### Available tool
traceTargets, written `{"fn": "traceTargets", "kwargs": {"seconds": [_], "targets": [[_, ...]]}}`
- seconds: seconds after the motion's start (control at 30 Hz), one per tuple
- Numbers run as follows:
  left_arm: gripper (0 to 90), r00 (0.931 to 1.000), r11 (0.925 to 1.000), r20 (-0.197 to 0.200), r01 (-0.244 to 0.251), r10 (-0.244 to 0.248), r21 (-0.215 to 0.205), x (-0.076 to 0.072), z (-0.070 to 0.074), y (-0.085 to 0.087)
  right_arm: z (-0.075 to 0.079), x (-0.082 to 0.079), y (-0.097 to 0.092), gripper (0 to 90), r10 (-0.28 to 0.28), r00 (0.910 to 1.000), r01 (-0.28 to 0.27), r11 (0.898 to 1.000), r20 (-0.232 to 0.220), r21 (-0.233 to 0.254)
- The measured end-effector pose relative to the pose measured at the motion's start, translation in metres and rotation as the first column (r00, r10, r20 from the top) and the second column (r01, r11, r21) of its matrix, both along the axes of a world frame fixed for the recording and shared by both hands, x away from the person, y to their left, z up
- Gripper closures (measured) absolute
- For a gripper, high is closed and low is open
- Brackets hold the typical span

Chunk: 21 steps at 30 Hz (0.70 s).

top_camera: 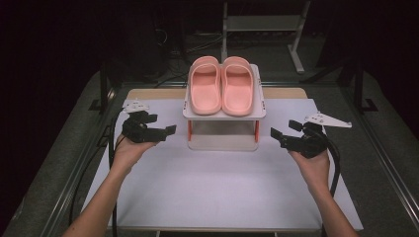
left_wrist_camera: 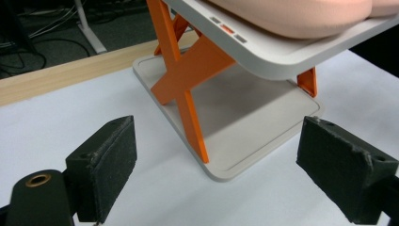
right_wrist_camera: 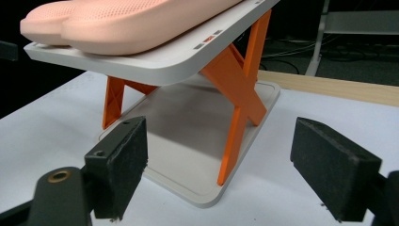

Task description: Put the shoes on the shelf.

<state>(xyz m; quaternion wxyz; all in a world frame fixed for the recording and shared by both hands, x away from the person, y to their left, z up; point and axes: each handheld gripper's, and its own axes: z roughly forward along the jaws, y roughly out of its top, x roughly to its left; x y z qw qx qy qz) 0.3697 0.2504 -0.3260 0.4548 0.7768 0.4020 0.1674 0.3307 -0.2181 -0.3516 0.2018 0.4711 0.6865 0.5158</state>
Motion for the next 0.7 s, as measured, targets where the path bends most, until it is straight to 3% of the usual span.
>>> {"fn": "traceTargets", "kwargs": {"seconds": [0.7], "targets": [[10.9, 0.9998, 0.9999, -0.011, -0.014, 0.014, -0.008, -0.016, -0.014, 0.014, -0.021, -0.016, -0.009, 16.5, -0.002, 0.9999, 0.002, 1.000, -0.016, 0.005]]}}
